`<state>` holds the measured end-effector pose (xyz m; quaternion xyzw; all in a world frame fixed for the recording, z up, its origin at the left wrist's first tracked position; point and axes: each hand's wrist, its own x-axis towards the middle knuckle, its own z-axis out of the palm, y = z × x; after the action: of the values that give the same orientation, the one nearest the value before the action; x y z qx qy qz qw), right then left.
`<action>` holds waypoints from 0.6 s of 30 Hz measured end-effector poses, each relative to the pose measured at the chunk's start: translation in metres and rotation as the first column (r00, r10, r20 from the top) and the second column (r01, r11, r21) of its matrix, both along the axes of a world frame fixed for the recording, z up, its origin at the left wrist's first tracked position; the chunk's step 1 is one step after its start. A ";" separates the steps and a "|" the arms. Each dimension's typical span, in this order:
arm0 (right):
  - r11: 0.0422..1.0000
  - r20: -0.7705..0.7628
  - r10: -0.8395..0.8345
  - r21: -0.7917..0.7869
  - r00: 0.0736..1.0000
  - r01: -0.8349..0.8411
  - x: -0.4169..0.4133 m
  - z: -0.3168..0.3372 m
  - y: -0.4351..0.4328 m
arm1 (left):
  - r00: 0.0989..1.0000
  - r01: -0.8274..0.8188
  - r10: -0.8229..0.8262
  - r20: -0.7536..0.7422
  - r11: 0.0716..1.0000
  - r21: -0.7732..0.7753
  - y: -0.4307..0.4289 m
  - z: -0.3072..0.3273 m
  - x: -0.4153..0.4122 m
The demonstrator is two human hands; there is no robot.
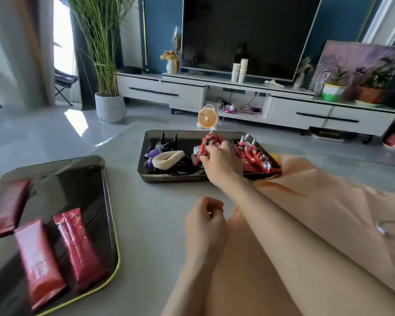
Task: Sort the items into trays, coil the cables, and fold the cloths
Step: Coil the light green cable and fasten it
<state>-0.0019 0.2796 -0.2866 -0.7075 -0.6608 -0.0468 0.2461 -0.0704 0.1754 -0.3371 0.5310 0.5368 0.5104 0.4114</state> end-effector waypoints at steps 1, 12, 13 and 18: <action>1.000 0.021 -0.001 0.020 1.000 0.001 0.000 0.002 -0.006 | 1.000 0.001 -0.001 -0.025 1.000 0.004 -0.001 -0.001 -0.001; 0.997 -0.288 0.050 -0.044 0.956 -0.066 0.089 -0.008 -0.188 | 0.997 0.003 -0.002 -0.081 1.000 0.007 0.004 -0.002 -0.008; 0.999 -0.322 -0.006 -0.042 0.947 -0.008 0.107 -0.010 -0.212 | 0.996 0.003 -0.001 -0.088 1.000 0.025 0.002 -0.001 -0.008; 0.949 -0.457 -0.269 0.025 0.848 0.315 0.182 -0.011 -0.292 | 0.983 -0.154 0.163 -0.087 0.982 0.106 0.001 0.000 -0.043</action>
<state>0.1805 -0.0124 -0.2978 -0.7783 -0.4676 0.0480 0.4163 -0.1132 0.1763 -0.3371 0.5299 0.5706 0.5417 0.3167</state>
